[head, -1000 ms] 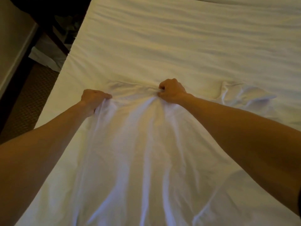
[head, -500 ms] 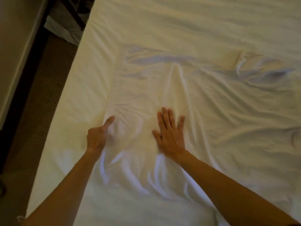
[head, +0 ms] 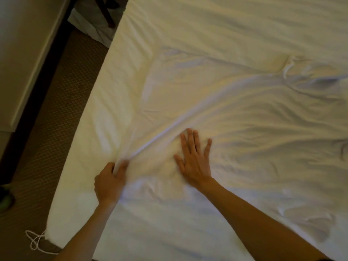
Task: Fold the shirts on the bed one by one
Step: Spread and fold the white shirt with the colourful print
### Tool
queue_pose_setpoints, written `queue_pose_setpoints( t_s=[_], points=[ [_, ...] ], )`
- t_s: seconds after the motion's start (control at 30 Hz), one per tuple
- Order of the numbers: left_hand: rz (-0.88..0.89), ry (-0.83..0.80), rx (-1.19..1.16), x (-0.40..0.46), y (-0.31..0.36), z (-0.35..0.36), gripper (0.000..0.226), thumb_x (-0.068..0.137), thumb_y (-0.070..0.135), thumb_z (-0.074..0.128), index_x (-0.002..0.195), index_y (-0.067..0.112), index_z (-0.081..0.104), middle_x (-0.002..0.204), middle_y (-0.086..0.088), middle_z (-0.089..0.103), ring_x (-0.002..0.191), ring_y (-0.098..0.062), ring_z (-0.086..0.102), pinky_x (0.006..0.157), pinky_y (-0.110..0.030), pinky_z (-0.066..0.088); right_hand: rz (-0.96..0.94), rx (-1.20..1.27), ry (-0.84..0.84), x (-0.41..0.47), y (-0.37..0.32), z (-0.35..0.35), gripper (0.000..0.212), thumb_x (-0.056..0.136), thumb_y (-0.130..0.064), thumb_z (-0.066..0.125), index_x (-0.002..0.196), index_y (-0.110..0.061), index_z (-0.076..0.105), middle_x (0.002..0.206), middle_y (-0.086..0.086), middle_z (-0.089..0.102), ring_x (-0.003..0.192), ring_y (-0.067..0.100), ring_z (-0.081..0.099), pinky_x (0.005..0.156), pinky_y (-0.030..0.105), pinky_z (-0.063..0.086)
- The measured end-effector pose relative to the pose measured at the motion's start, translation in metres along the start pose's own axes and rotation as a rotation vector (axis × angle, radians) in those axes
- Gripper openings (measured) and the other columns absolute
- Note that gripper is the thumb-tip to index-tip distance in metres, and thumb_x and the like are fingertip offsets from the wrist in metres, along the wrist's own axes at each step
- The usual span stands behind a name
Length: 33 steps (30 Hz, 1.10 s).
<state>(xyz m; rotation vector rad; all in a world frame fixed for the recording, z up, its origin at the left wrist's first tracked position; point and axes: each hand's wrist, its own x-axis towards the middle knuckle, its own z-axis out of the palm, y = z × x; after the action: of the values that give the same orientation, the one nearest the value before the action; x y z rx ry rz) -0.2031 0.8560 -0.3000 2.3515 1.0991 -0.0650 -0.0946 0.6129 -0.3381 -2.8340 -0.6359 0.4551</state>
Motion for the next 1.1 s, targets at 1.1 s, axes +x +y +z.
queue_pose_setpoints(
  t_s=[1.1],
  points=[
    [0.023,0.027,-0.100,0.246,0.287,0.069,0.040,0.096,0.029,0.061,0.129,0.006,0.060,0.131,-0.017,0.060,0.117,-0.033,0.057,0.093,-0.043,0.048,-0.100,0.006,0.117,0.056,0.051,-0.004,0.075,0.096,-0.053,0.038,0.157,-0.013,0.020,0.166,0.010,0.006,0.153,0.025,0.004,0.116,0.066,0.005]
  ],
)
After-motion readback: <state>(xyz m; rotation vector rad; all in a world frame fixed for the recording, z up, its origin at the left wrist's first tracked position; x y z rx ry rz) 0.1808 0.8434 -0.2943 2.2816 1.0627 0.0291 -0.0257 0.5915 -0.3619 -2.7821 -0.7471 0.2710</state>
